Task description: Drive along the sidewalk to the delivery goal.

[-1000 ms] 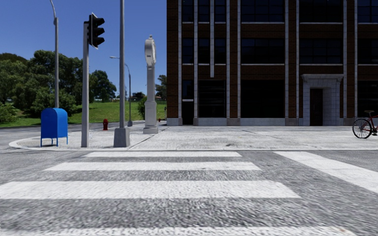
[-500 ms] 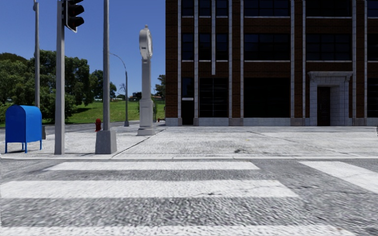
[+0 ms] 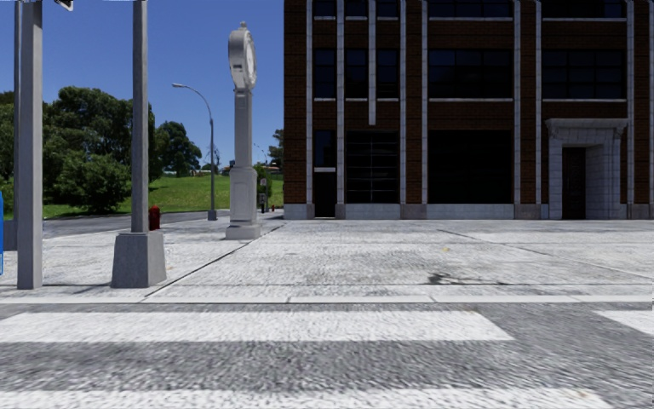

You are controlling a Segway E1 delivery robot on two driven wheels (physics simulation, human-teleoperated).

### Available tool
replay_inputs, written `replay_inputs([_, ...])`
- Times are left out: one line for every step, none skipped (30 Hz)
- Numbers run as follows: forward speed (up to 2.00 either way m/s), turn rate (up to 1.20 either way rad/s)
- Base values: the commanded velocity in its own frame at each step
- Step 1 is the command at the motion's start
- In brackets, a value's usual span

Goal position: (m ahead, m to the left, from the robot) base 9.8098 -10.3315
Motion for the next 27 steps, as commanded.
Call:
replay_inputs([2.0,0.0])
replay_inputs([2.0,0.0])
replay_inputs([2.0,0.0])
replay_inputs([2.0,-0.09])
replay_inputs([2.0,-0.09])
replay_inputs([2.0,-0.15])
replay_inputs([2.0,-0.22])
replay_inputs([2.0,-0.25])
replay_inputs([2.0,-0.25])
replay_inputs([2.0,-0.25])
replay_inputs([2.0,-0.25])
replay_inputs([2.0,-0.26])
replay_inputs([2.0,-0.26])
replay_inputs([2.0,-0.26])
replay_inputs([2.0,-0.26])
replay_inputs([2.0,-0.26])
replay_inputs([2.0,-0.26])
replay_inputs([2.0,-0.26])
replay_inputs([2.0,-0.26])
replay_inputs([2.0,-0.26])
replay_inputs([2.0,-0.26])
replay_inputs([2.0,-0.26])
replay_inputs([2.0,-0.26])
replay_inputs([2.0,-0.26])
replay_inputs([2.0,-0.32])
replay_inputs([2.0,-0.37])
replay_inputs([1.92,-0.39])
